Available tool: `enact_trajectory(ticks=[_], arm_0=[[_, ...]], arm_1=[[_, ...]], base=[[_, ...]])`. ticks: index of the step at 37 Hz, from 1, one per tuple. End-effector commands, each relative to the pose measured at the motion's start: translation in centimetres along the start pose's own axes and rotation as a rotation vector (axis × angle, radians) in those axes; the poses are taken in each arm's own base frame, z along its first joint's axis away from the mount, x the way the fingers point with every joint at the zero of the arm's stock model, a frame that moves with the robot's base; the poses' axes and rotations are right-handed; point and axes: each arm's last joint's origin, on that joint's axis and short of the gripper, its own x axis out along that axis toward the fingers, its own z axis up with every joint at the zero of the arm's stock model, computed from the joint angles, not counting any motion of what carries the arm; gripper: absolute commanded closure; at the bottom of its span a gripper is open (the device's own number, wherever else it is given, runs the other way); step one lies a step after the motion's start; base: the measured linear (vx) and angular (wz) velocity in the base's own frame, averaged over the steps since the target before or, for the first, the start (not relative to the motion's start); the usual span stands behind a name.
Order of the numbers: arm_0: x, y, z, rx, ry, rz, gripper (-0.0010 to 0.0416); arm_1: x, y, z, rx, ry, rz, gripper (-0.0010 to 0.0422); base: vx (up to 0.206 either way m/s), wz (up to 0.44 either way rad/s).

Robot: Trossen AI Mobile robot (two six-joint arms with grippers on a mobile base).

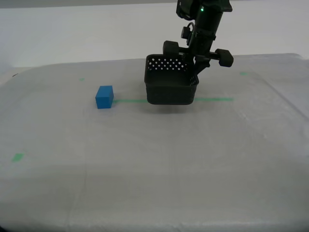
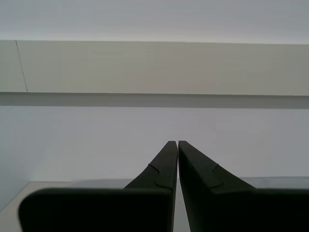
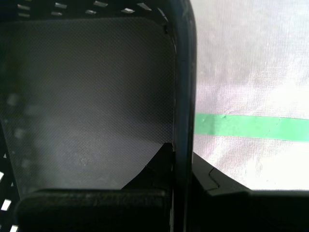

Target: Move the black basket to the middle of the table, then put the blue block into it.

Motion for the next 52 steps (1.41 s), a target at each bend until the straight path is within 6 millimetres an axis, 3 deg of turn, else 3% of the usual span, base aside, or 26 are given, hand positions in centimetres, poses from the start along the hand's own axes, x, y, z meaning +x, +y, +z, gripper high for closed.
enact_trajectory(ticks=[1, 5, 14, 52], arm_0=[[1.2, -0.3, 0.2, 0.012, 0.009, -0.002, 0.0406], [2.5, -0.5, 0.1, 0.011, 0.025, -0.007, 0.0406], [3.1, -0.6, 0.1, 0.010, 0.021, -0.023, 0.0406], [3.1, -1.2, 0.1, 0.015, 0.039, -0.049, 0.0402]], arm_1=[[0.0, 0.0, 0.0, 0.001, -0.004, -0.001, 0.0412], [0.0, 0.0, 0.1, 0.001, -0.004, 0.000, 0.0412], [0.0, 0.0, 0.0, 0.001, -0.001, 0.000, 0.0412], [0.0, 0.0, 0.0, 0.002, -0.001, 0.000, 0.0412]], base=[[0.000, 0.000], [0.000, 0.000], [0.000, 0.000], [0.000, 0.000]])
